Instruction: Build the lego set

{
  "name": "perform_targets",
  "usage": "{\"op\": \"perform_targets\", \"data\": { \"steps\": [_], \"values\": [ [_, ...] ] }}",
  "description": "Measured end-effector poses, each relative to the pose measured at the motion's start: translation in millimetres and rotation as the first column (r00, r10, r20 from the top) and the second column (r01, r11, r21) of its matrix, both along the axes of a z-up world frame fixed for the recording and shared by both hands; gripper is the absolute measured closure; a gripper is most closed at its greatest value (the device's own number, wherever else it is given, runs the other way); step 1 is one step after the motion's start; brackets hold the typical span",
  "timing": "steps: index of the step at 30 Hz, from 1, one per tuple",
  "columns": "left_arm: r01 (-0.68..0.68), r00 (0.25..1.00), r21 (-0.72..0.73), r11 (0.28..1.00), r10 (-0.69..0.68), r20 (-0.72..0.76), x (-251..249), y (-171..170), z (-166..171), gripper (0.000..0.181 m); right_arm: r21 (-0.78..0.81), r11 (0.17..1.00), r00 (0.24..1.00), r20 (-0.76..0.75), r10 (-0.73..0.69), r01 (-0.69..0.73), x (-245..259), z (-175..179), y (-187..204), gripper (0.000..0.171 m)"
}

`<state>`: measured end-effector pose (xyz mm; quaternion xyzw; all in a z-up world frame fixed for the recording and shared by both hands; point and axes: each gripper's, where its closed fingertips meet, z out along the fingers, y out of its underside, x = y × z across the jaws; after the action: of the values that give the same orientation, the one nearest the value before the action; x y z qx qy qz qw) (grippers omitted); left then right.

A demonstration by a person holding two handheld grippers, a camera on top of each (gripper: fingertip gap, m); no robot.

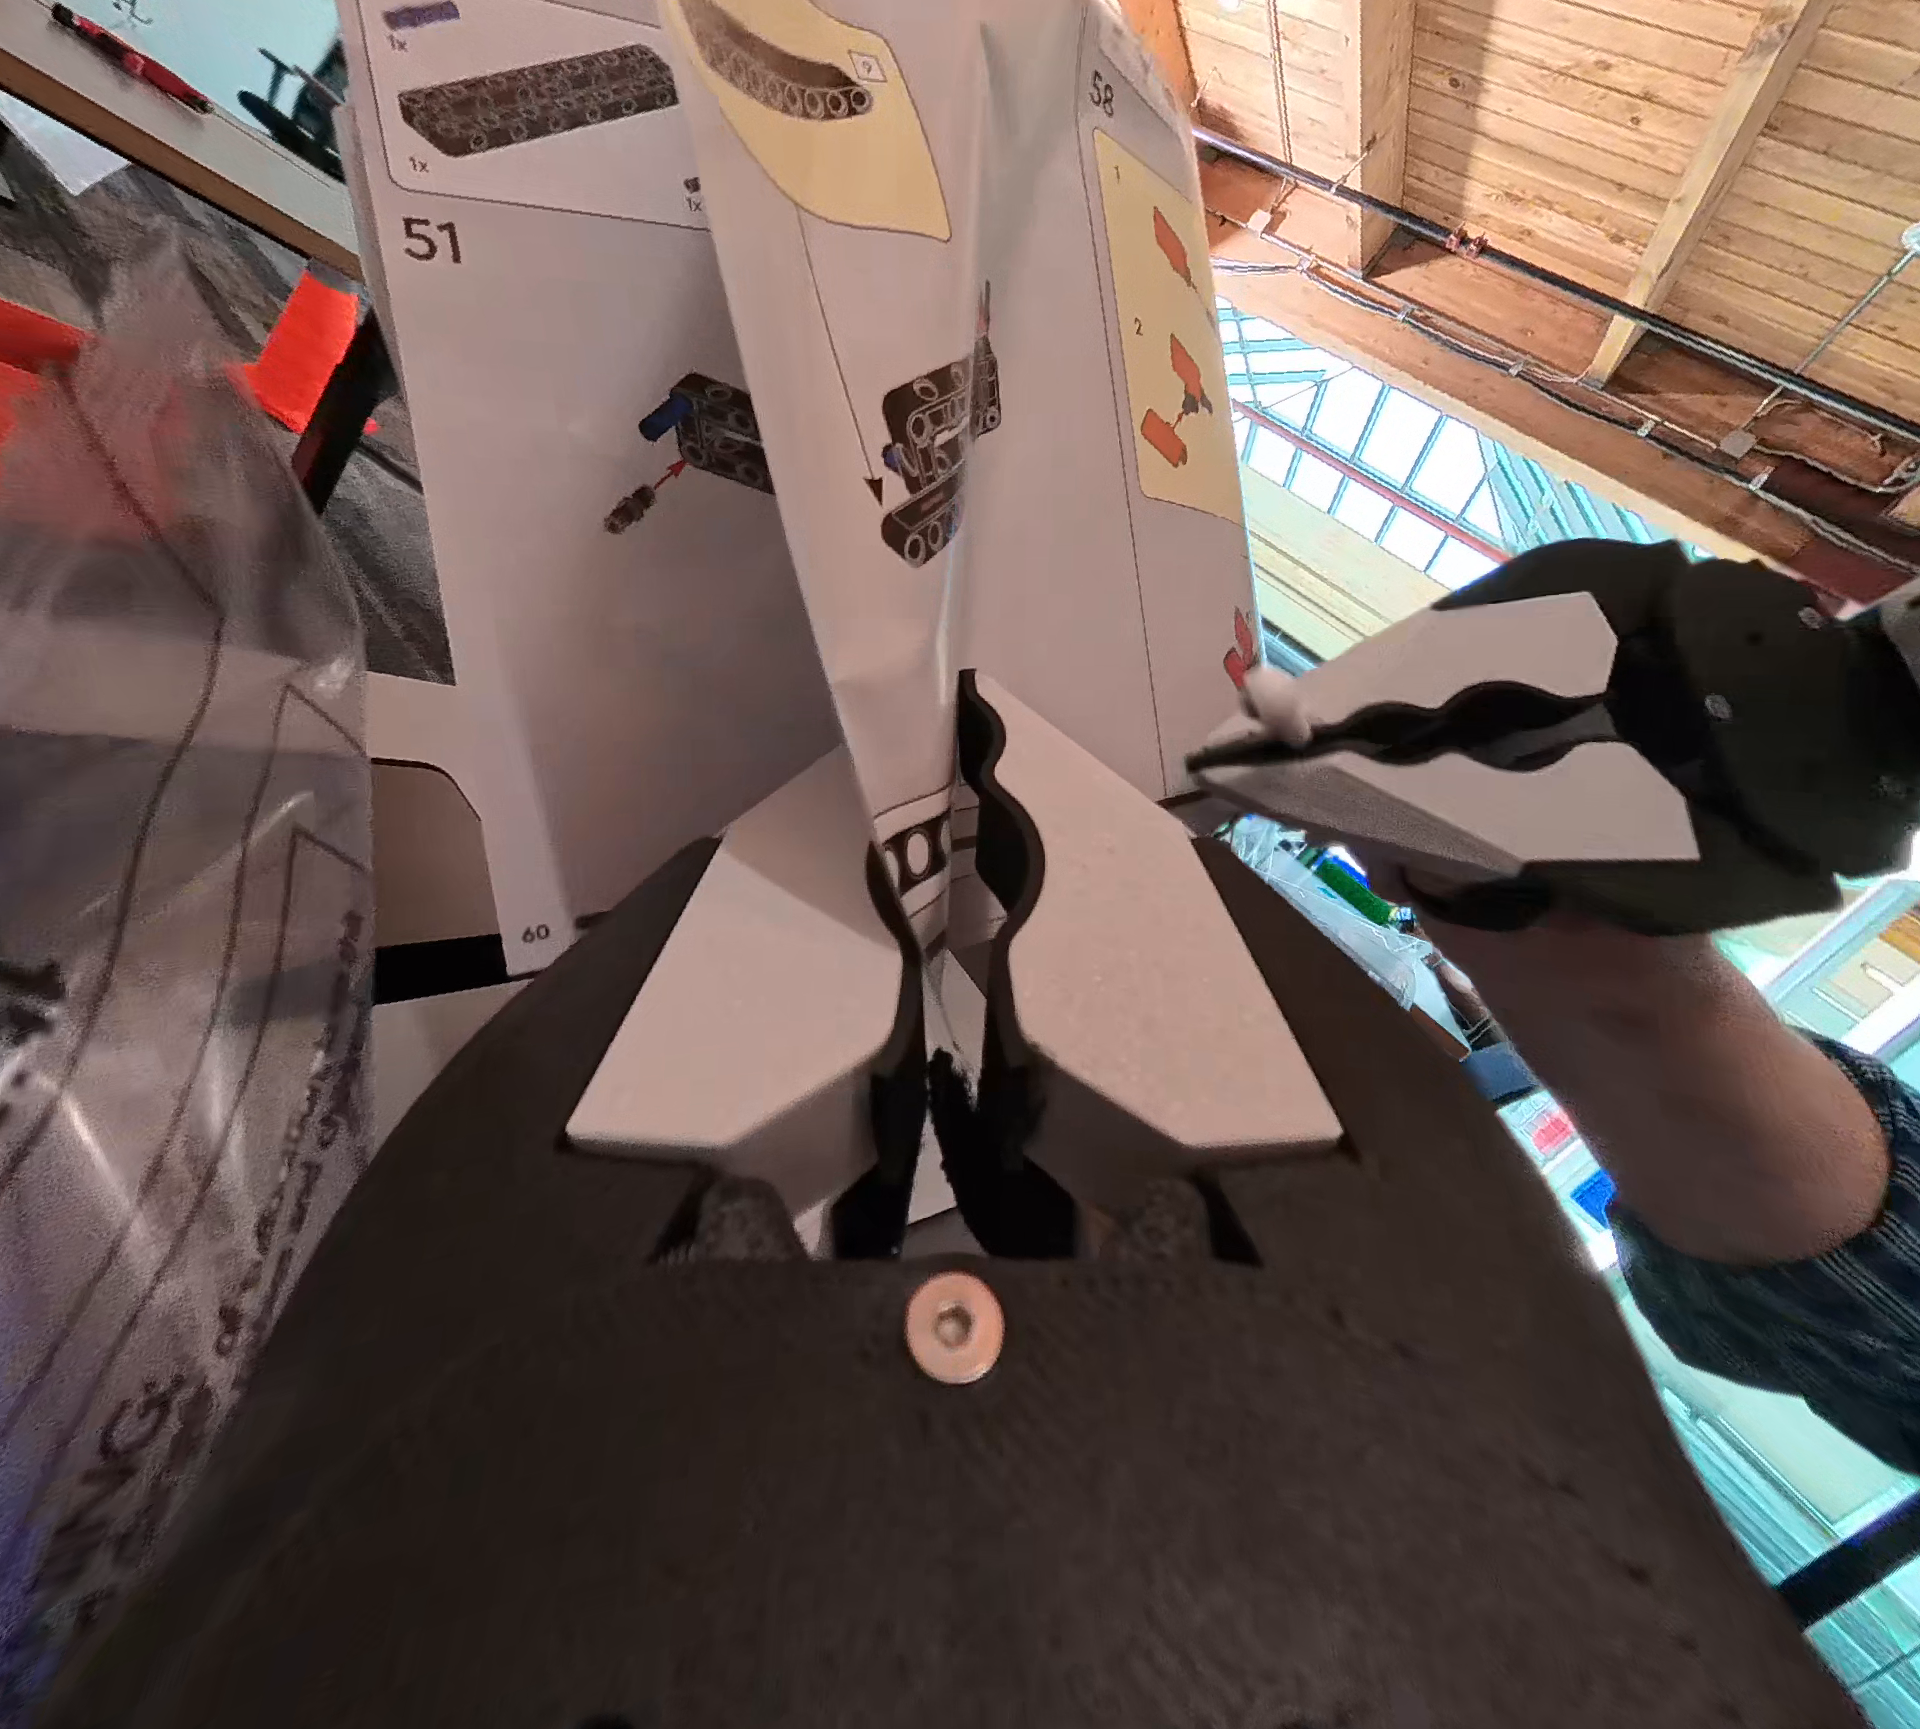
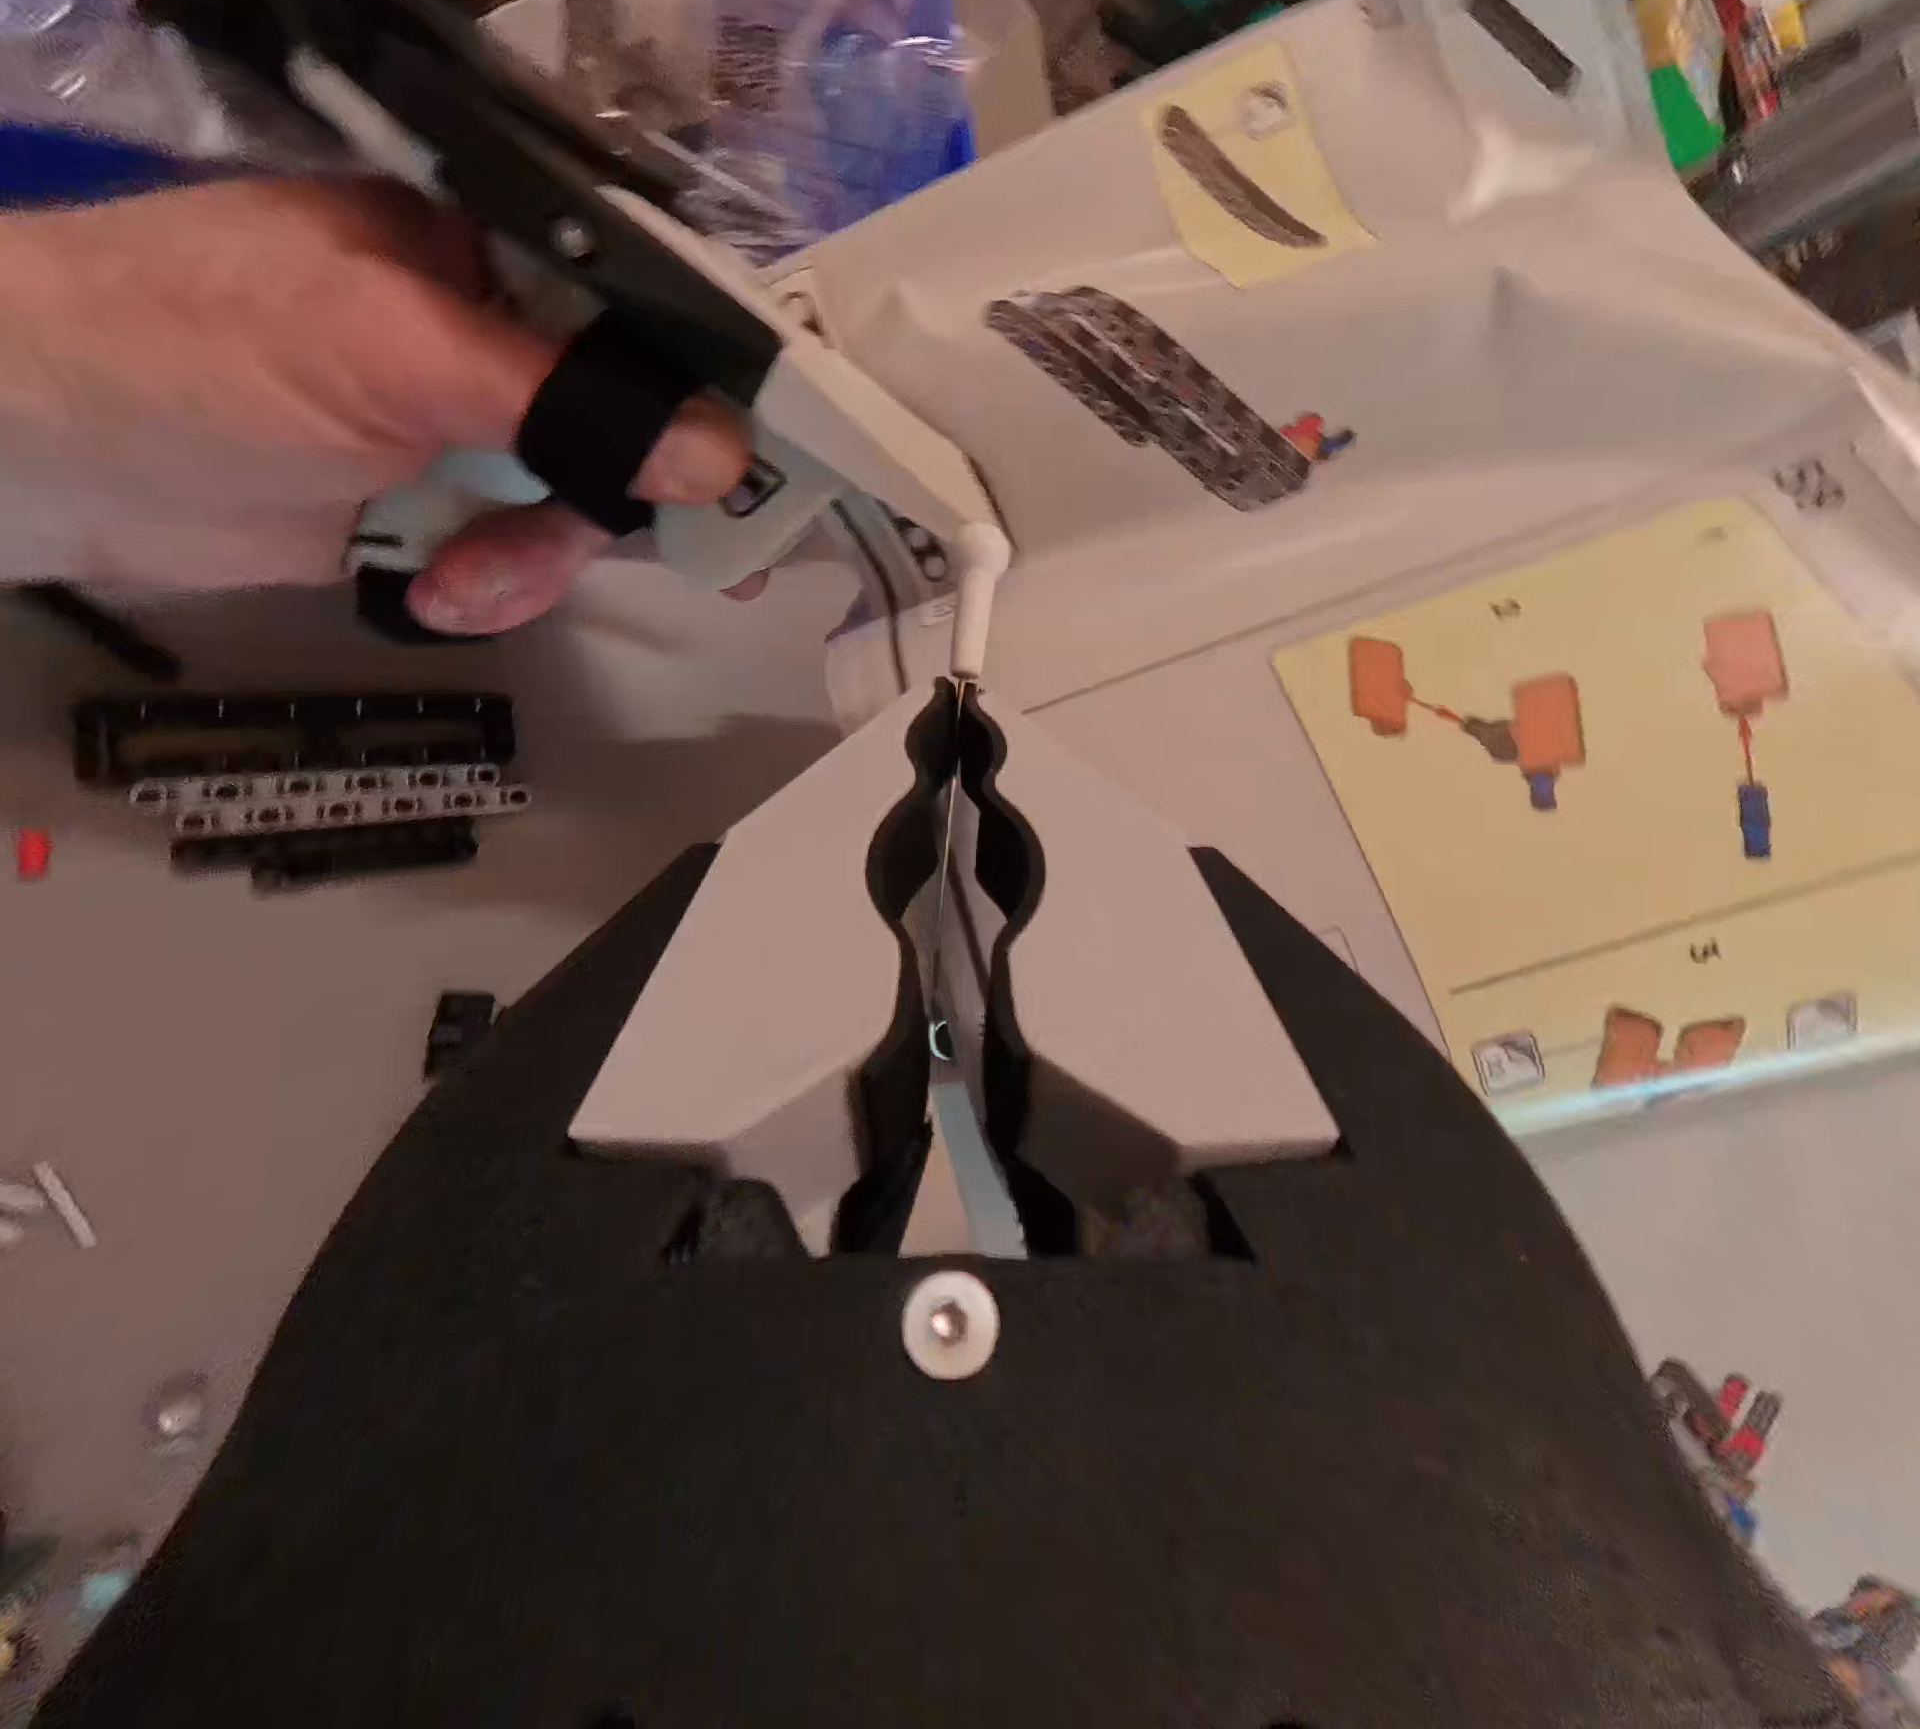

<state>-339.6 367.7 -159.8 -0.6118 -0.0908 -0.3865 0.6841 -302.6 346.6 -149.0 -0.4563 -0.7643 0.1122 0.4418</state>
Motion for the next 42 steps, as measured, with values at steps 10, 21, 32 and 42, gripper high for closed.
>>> {"op": "perform_targets", "data": {
  "steps": [10, 21, 32, 42],
  "values": [
    [0.014, 0.998, -0.01, 1.0, -0.013, 0.064, -2.0, -2.8, -0.8, 0.181, 0.012, 0.984, 0.979, 0.103, -0.176, 0.175, -3.2, -7.6, 11.7, 0.166],
    [0.067, 0.985, -0.1, 0.993, -0.049, 0.166, 13.7, -39.7, 9.3, 0.109, -0.249, 0.955, 0.986, 0.07, -0.152, 0.165, 0.9, -5.7, 0.9, 0.137],
    [0.363, 0.871, -0.046, 0.931, -0.321, 0.373, 83.9, -98.9, 7.8, 0.111, -0.503, 0.86, 0.993, -0.033, -0.117, 0.084, 21.6, 29.4, -14.6, 0.11],
    [0.656, 0.727, -0.005, 0.755, -0.63, 0.274, 128.0, -139.5, 9.6, 0.13, -0.516, 0.855, 0.992, -0.074, -0.1, 0.047, 88.3, 61.5, -50.2, 0.122]
  ]
}}
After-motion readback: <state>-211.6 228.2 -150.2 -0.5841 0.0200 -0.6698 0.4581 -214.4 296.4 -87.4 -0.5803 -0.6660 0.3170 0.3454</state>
